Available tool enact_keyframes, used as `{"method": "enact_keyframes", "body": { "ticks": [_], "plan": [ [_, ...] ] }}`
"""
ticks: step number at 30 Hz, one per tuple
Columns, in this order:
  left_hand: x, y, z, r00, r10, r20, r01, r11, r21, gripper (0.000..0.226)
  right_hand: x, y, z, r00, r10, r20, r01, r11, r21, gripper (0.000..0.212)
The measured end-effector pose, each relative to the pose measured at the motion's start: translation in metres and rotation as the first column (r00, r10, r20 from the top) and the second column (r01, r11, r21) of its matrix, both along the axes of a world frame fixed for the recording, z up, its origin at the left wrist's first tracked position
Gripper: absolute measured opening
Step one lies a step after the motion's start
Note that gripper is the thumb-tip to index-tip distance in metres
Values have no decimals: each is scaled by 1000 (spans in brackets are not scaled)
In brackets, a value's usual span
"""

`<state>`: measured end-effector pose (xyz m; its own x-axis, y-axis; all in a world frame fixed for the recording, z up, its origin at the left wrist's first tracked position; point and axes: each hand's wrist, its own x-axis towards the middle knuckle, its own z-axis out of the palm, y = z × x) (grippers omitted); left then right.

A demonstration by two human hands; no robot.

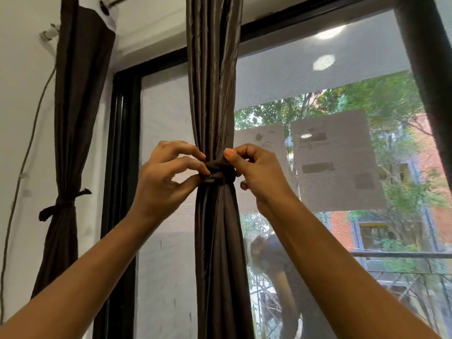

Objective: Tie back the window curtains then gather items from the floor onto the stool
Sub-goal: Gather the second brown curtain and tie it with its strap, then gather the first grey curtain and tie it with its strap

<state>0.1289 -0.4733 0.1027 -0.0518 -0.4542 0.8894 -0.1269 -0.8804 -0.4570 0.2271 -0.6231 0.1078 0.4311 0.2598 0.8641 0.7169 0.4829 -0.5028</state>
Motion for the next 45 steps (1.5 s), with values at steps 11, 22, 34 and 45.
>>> {"method": "enact_keyframes", "body": {
  "ticks": [11, 22, 34, 45],
  "plan": [
    [17, 4, -45, 804, -595, 6, 498, 666, -555, 13, 32, 15, 6, 964, -130, -233, 191, 946, 263, 19],
    [25, -28, -20, 758, -648, 76, 514, 520, -682, 15, 33, -13, 5, 979, -90, 182, 102, 993, -57, 17],
    [46, -31, -53, 580, -740, 341, 583, 84, -808, 13, 52, 16, 7, 788, -590, 175, 587, 806, 74, 9],
    [-40, -118, -99, 746, -638, 189, 434, 251, -865, 13, -47, -116, -67, 877, -474, 70, 475, 880, 7, 10]
  ]
}}
